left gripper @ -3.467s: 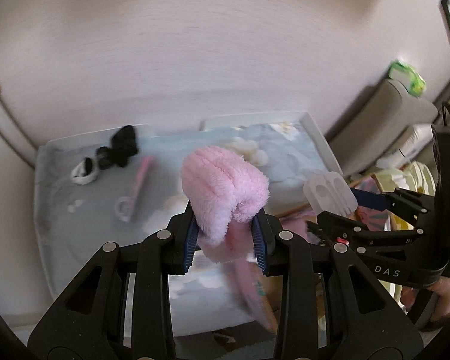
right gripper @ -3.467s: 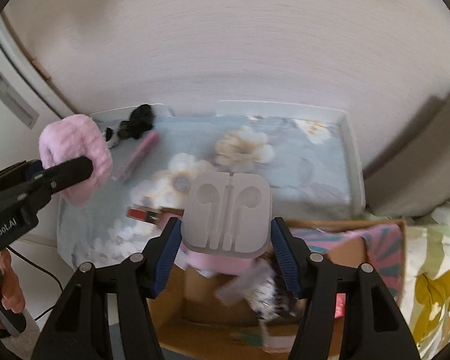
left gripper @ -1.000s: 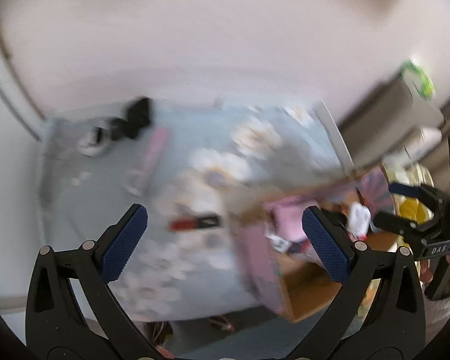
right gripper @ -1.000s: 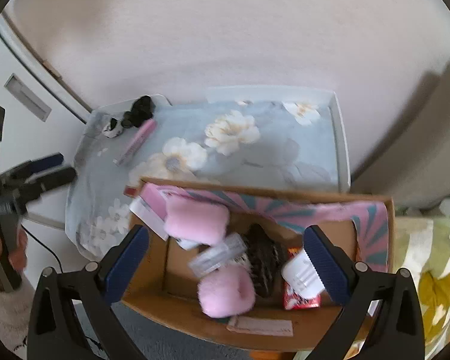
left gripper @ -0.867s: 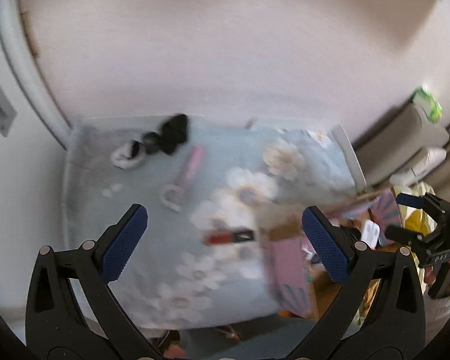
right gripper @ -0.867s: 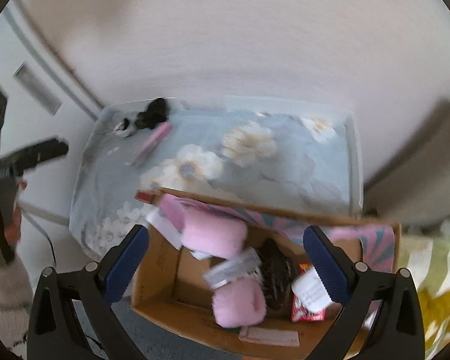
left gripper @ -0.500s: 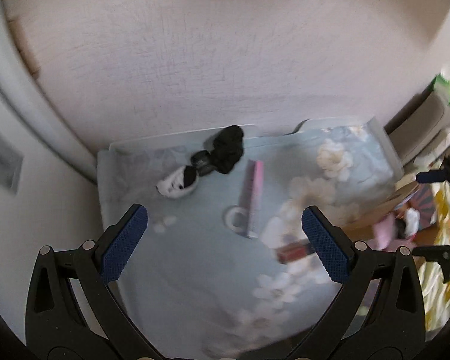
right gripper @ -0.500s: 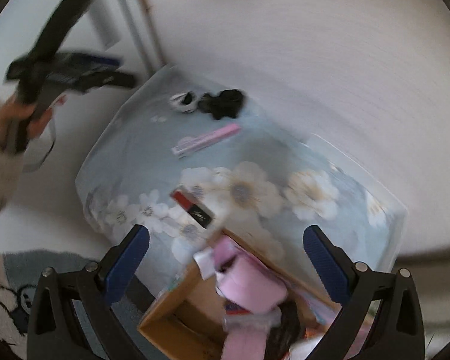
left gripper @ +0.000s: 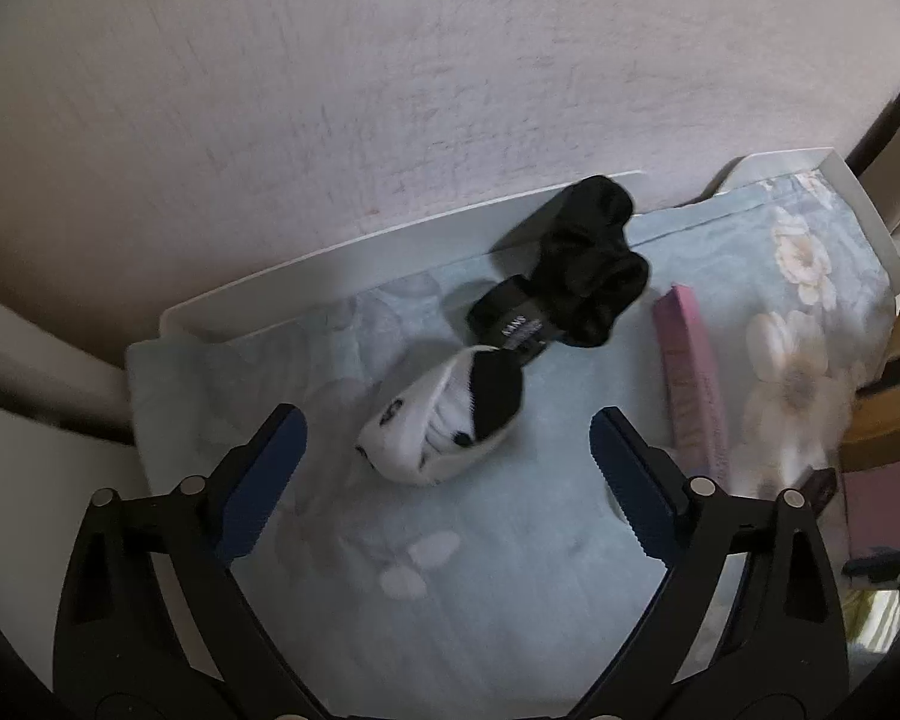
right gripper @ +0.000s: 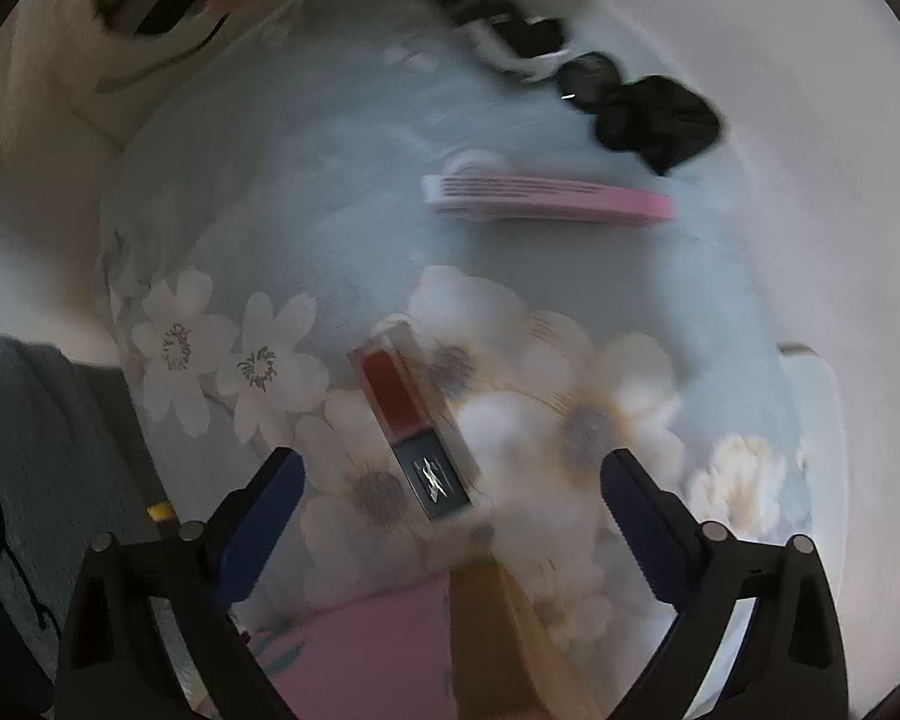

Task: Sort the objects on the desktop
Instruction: 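Move both grippers back over the tray toward the sock and lipstick, then grasp the white-and-black sock with the left gripper while the right grasps the red YSL lipstick box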

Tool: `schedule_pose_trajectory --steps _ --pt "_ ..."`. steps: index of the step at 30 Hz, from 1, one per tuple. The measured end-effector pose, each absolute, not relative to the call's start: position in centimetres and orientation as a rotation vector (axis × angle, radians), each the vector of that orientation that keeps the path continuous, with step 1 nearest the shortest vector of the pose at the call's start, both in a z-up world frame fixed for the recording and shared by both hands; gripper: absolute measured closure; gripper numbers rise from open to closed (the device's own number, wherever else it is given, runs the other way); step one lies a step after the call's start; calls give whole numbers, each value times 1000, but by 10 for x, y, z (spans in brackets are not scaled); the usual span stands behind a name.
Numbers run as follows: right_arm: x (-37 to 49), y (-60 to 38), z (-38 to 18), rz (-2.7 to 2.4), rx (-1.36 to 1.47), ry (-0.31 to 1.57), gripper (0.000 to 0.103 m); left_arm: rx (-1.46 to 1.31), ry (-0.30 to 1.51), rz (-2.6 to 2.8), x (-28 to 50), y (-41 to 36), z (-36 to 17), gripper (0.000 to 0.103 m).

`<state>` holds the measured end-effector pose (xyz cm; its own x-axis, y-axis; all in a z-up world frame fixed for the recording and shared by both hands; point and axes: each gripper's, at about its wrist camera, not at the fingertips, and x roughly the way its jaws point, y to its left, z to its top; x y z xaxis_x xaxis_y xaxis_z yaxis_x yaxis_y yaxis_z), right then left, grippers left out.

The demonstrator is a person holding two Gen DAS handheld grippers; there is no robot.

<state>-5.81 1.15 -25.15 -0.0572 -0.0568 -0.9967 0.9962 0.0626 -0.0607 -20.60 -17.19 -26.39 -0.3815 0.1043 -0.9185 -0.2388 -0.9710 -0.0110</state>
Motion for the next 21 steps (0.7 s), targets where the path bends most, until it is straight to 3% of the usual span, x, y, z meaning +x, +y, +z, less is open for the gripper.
schedule_pose_trajectory --steps 3,8,13,14,16,21 --pt "-51 4 -266 -1214 1085 1283 6 -1609 177 2429 -211 -175 -274 9" --pt "-47 -3 -284 -1158 1111 1332 37 -1612 155 2389 -213 -178 -288 23" --pt "-44 -3 -291 -1127 1124 1365 54 -1622 156 2373 -212 -180 -298 40" --pt "-44 -3 -291 -1123 1131 1363 59 -1623 154 2372 -212 -181 -299 50" --pt "-43 -4 -292 -1119 1135 1366 73 -1621 135 2371 -211 -184 -299 52" --pt "-39 -8 -292 -1105 1131 1357 84 -1630 113 2373 -210 -188 -296 60"
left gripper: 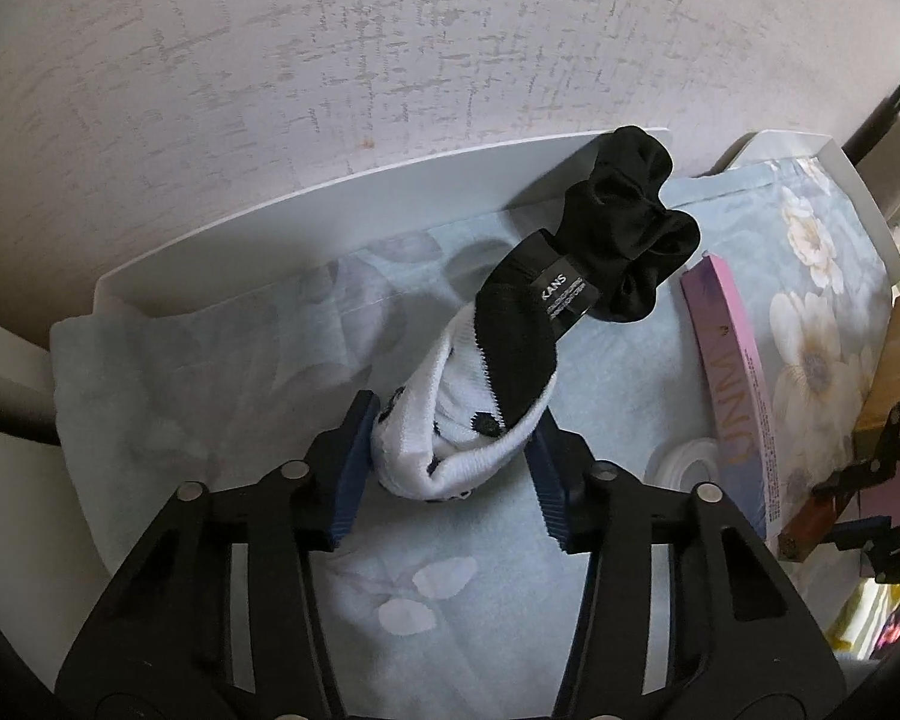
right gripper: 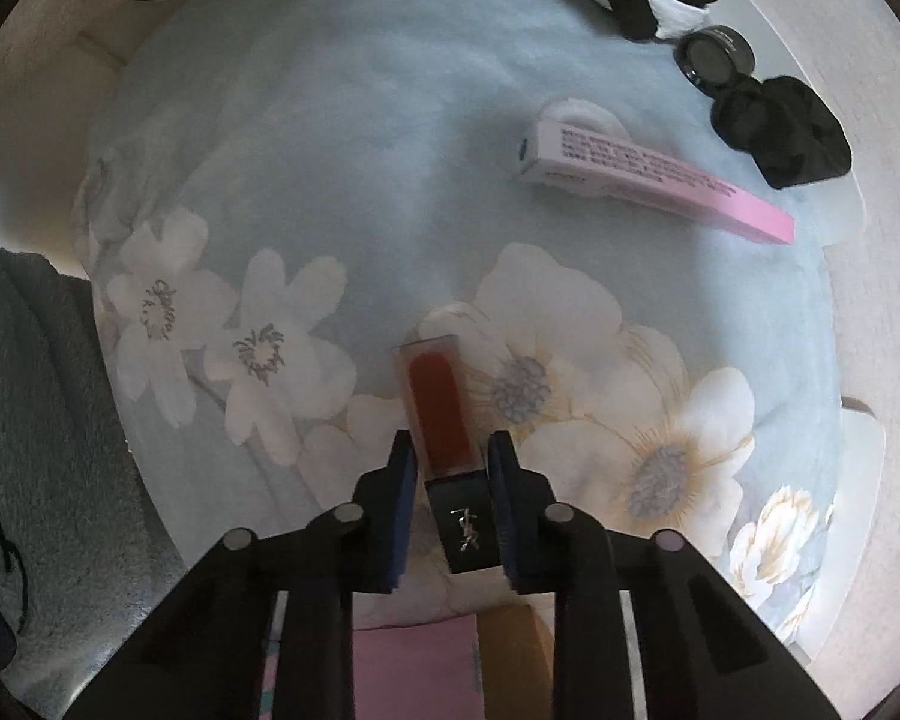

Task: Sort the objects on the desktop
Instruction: 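Grasp the white-and-black sock with the left gripper while the right grasps the red YSL lipstick box, then carry the sock and lipstick box over the cardboard box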

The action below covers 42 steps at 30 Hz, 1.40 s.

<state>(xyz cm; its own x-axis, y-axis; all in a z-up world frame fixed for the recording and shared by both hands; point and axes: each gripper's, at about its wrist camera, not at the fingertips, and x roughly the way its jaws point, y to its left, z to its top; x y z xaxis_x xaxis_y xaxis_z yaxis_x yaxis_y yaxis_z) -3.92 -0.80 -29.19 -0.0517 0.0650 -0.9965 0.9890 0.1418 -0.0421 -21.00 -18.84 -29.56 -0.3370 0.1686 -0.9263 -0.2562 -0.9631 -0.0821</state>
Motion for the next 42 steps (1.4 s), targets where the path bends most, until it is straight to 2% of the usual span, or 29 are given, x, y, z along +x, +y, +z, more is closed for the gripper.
schedule_pose_trajectory --steps 15,24,32,42 --pt "-62 -15 -256 -1151 1246 1117 85 -1596 19 2462 -188 -203 -254 61" --pt "-66 -24 -225 -1186 1234 1065 85 -1541 0 2522 -178 -193 -220 61" --pt "-55 20 -174 -1289 1181 1009 85 -1430 15 2551 -166 -159 -158 61" --pt "-81 110 -134 -1448 1182 932 85 -1269 126 2516 -135 -68 -81 61"
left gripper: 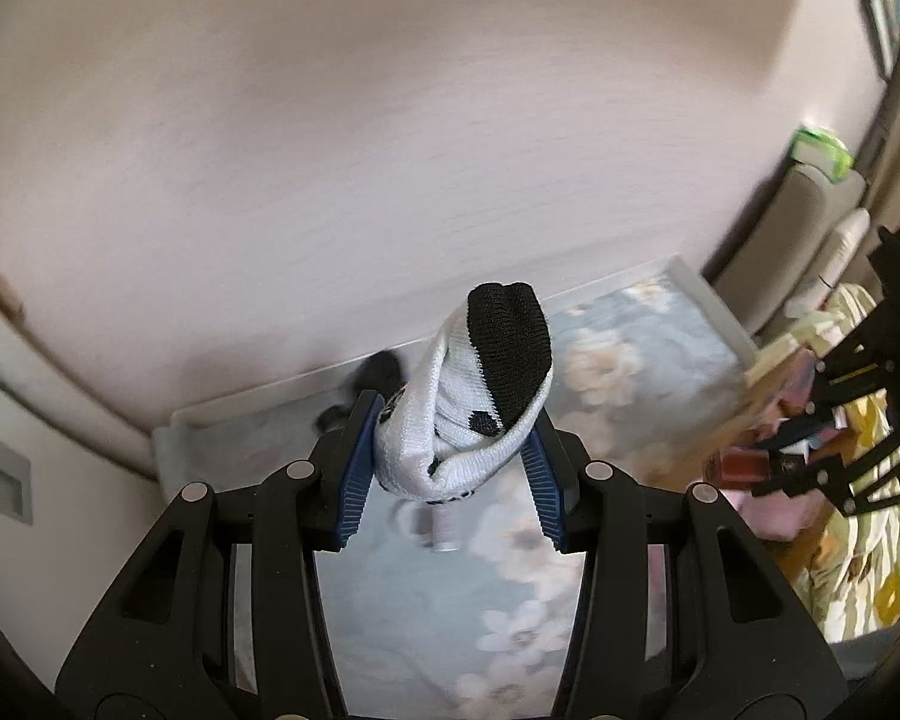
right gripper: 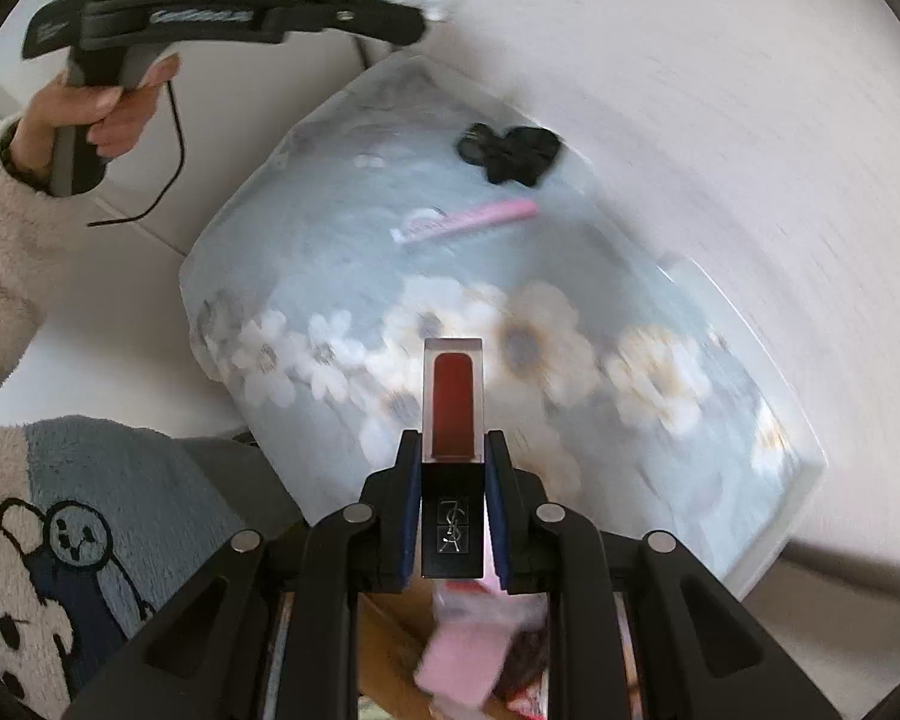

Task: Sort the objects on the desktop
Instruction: 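Carry the sock and lipstick box over the cardboard box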

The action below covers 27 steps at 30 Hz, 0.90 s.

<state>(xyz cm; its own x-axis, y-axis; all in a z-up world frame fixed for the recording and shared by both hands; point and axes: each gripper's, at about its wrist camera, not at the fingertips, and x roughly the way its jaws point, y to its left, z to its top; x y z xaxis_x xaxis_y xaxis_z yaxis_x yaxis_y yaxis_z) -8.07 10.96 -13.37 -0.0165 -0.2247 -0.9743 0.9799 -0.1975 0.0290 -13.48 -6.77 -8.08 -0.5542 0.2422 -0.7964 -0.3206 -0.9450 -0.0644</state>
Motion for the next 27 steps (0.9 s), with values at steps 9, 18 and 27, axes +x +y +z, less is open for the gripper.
schedule_pose_trajectory --steps 9,18,27 --pt "-112 224 -127 -1597 1264 815 85 -1234 212 2326 -100 55 -83 61" --pt "-126 299 -145 -1632 1329 742 85 -1278 304 2129 -58 171 -130 61" --pt "-132 335 -176 -1625 1388 698 85 -1352 369 2065 -47 218 -164 61"
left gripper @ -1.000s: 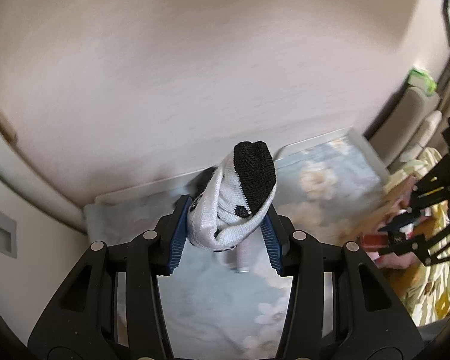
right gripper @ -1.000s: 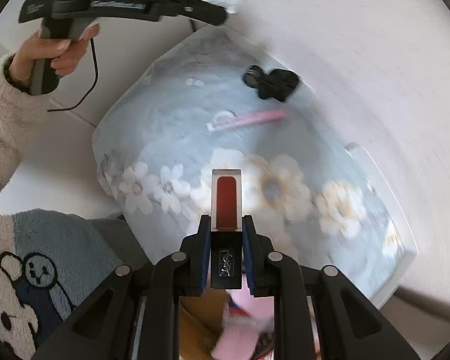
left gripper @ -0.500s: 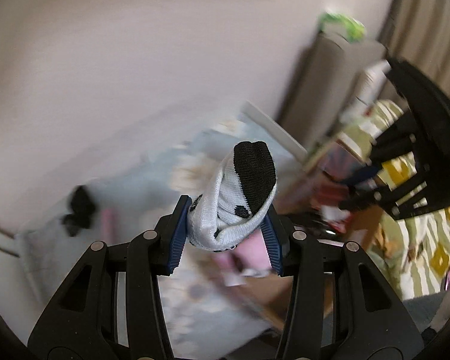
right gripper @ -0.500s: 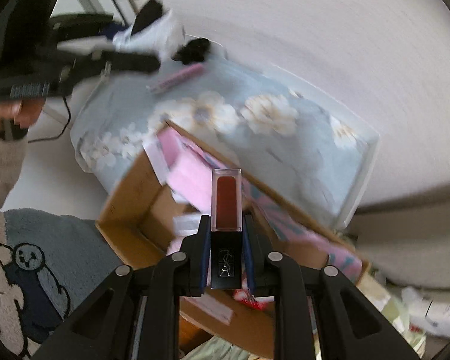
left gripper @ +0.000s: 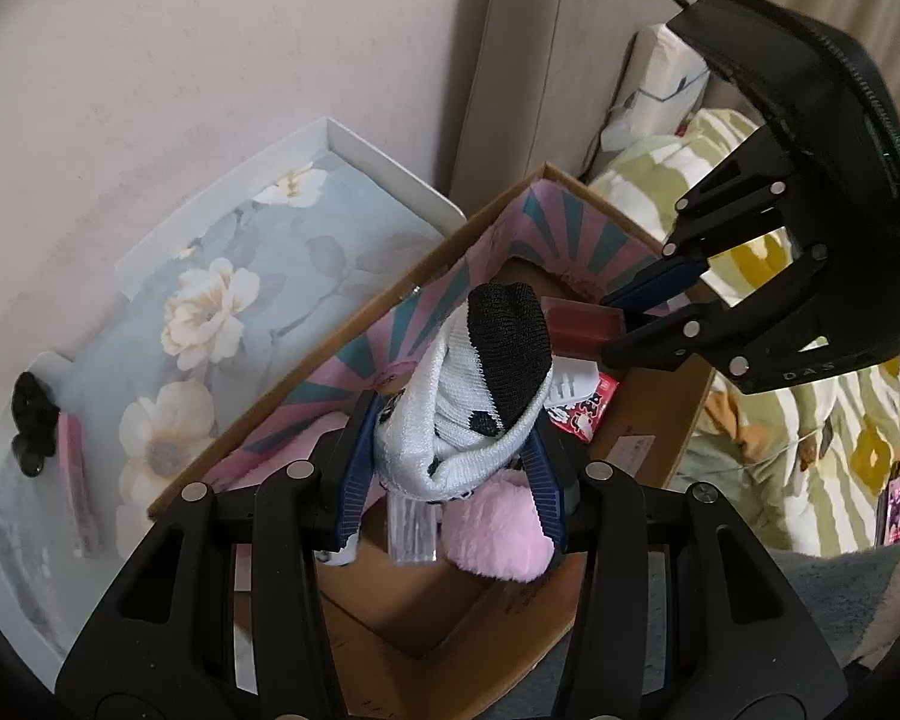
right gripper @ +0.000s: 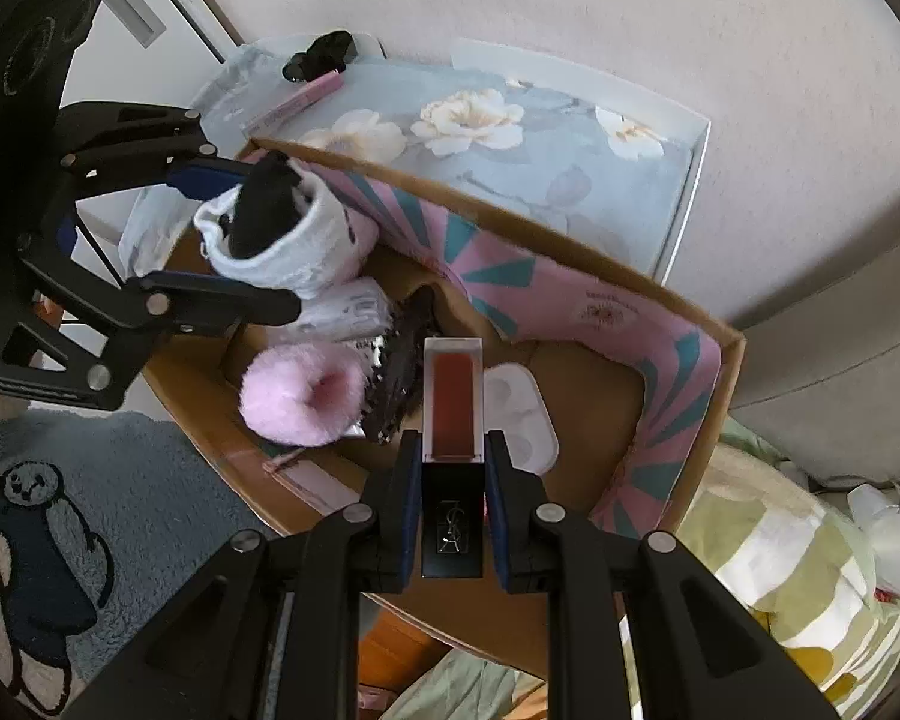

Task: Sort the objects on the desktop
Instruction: 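Carry the sock and lipstick box over the cardboard box, then open both grippers to drop the sock and lipstick box into the box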

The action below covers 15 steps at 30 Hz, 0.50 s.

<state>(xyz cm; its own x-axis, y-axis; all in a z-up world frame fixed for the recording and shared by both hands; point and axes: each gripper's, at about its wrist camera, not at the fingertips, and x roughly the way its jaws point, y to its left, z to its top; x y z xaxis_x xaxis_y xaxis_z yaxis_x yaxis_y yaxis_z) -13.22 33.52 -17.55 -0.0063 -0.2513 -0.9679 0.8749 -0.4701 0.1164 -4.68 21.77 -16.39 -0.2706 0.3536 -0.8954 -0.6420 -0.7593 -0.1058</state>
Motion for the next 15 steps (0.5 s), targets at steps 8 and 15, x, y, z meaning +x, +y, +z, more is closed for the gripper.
schedule_pose_trajectory --steps 8,15 --pt "-131 336 -183 -1595 1379 681 85 -1401 373 2077 -49 223 -175 60" --pt "-134 338 -185 -1597 1408 625 40 -1499 236 2056 -53 208 -183 0"
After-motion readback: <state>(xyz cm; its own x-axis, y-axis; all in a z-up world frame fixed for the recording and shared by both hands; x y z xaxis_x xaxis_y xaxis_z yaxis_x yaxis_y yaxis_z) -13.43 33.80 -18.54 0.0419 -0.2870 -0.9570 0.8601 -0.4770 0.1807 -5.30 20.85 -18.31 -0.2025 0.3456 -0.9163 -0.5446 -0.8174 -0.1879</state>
